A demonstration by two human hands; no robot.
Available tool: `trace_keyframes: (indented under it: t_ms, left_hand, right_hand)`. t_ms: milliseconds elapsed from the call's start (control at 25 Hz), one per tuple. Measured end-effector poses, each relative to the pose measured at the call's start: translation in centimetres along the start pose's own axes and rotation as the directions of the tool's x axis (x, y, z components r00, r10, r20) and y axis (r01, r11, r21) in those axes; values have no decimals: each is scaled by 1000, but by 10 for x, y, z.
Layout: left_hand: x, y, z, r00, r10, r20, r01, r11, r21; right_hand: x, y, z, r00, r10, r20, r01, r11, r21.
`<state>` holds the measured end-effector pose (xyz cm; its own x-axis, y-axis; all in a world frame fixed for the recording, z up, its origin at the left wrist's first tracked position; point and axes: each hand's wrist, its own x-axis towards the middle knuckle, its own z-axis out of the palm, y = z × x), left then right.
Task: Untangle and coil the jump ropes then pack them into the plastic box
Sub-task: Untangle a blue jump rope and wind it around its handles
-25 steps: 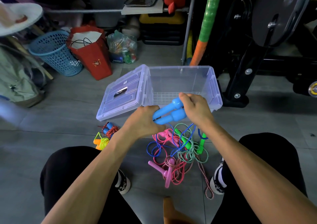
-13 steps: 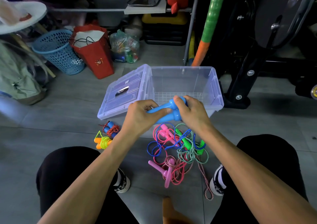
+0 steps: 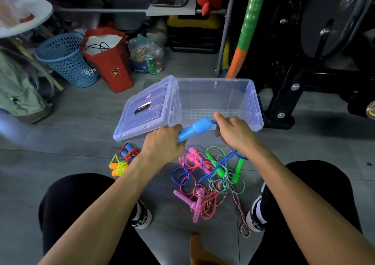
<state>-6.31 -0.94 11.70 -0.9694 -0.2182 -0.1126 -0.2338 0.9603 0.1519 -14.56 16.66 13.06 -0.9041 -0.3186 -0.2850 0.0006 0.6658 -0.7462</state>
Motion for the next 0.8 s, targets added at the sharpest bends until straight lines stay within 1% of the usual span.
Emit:
trace_keyframes:
  t_ms: [40,80,120,160,200,240,280,320,360,400,440,480,520,560,600,640,680,720,760,800]
  left_hand:
    - [2,-5,0,996,-45,71,49,997,-55]
    - [4,-9,0,985,-85,149,108,983,-152]
    - [7,-13,0,968,-114,223,176,943,-283]
    - [10,-16,-1,952,-121,282,232,885,-404]
    - [11,-17,-1,942,-110,317,255,847,-466]
    - [10,-18,-1,940,-89,329,248,842,-480]
    - [10,-17,-1,942,-73,327,228,856,-465]
    - [8,-17,-2,949,-69,306,202,880,-430]
    - [5,-16,-3,962,-75,262,168,920,-354]
    - [2,-16,-5,979,-72,191,116,967,-229]
    - [-1,-17,-7,992,-42,122,52,996,-78]
    - [-3,-19,-9,996,16,86,-20,999,43]
    - [-4,-20,-12,994,79,75,-85,993,85]
    - [-4,-22,-16,990,115,82,-119,992,45]
    - [-5,-23,-20,988,118,98,-110,990,-88]
    - [-4,-23,-22,988,95,125,-54,954,-294]
    - [-3,-25,-23,982,63,181,42,849,-527]
    - [-3,-28,-25,965,46,260,163,669,-726]
    - [-3,-33,-27,930,72,359,289,460,-840]
    - [-3,-38,-30,871,155,466,412,285,-865]
  right_hand:
    - [0,2,-5,999,-25,35,27,998,-51]
    - [-1,5,-8,996,-59,72,66,994,-87]
    - [-3,8,-8,990,-91,112,107,985,-139]
    - [-4,11,-6,983,-108,152,140,964,-225]
    - [-4,16,-2,976,-116,184,171,932,-319]
    - [-4,20,1,972,-124,198,193,905,-378]
    - [-1,22,2,972,-138,192,204,897,-391]
    - [-1,20,1,974,-149,169,200,915,-351]
    - [0,17,-1,977,-158,146,193,943,-272]
    - [0,15,-3,972,-191,136,215,957,-194]
    - [-1,12,-4,958,-249,142,270,951,-152]
    - [-1,10,-2,937,-310,159,335,929,-160]
    - [-2,9,0,915,-356,190,384,912,-144]
    - [-2,8,5,903,-366,223,390,918,-74]
    - [-3,6,11,907,-350,233,345,936,65]
    - [-2,5,16,920,-331,210,282,931,232]
    - [1,3,19,938,-299,177,217,902,374]
    - [3,2,19,953,-261,152,160,864,478]
    - [5,1,16,961,-235,143,116,819,562]
    - [6,0,10,965,-224,134,90,766,636]
